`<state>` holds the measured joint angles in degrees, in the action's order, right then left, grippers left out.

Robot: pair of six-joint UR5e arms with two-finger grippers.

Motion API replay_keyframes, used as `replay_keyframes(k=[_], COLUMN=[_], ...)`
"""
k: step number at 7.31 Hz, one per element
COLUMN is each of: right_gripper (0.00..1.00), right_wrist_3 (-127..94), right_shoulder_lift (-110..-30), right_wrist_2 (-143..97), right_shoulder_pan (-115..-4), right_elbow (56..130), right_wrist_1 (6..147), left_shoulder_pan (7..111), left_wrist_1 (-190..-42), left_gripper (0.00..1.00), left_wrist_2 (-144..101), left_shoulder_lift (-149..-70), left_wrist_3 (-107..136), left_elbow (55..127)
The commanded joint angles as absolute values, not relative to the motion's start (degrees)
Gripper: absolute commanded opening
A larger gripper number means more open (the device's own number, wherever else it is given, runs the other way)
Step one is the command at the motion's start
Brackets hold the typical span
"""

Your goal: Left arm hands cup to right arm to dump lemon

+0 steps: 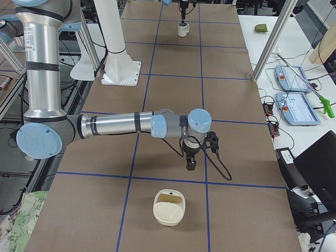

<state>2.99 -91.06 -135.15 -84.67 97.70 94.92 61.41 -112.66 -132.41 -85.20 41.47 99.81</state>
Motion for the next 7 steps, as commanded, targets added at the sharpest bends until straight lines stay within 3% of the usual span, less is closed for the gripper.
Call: replay_keyframes(k=[1, 3, 4, 7], right_gripper=[0.99, 1.0, 1.0, 1.0], right_wrist_3=[3.0, 3.1, 3.0, 1.0], right_shoulder_lift=[-90.8, -91.5, -91.6, -91.1], right_wrist_2=[-135.3, -135.7, -136.7, -139.7], right_shoulder_pan=[-84.3, -83.6, -83.1, -81.3], right_elbow=[96.4, 94.7, 94.0, 94.4], right_wrist_1=[94.0, 89.0, 86.4, 84.3], left_shoulder_pan=[59.6, 59.2, 59.2, 59.2], left_wrist_1=[-112.8, -112.8, -112.7, -110.9], left_gripper=[0.83, 0.22, 0.0, 0.0], left_wrist_2=[-132.3, -132.4, -132.5, -133.4], left_shoulder_lift=[-86.3, -86.6, -86.7, -91.1], left_wrist_3=[41.4, 41.7, 41.8, 48.0], left_elbow=[97.7, 97.7, 98.1, 99.9])
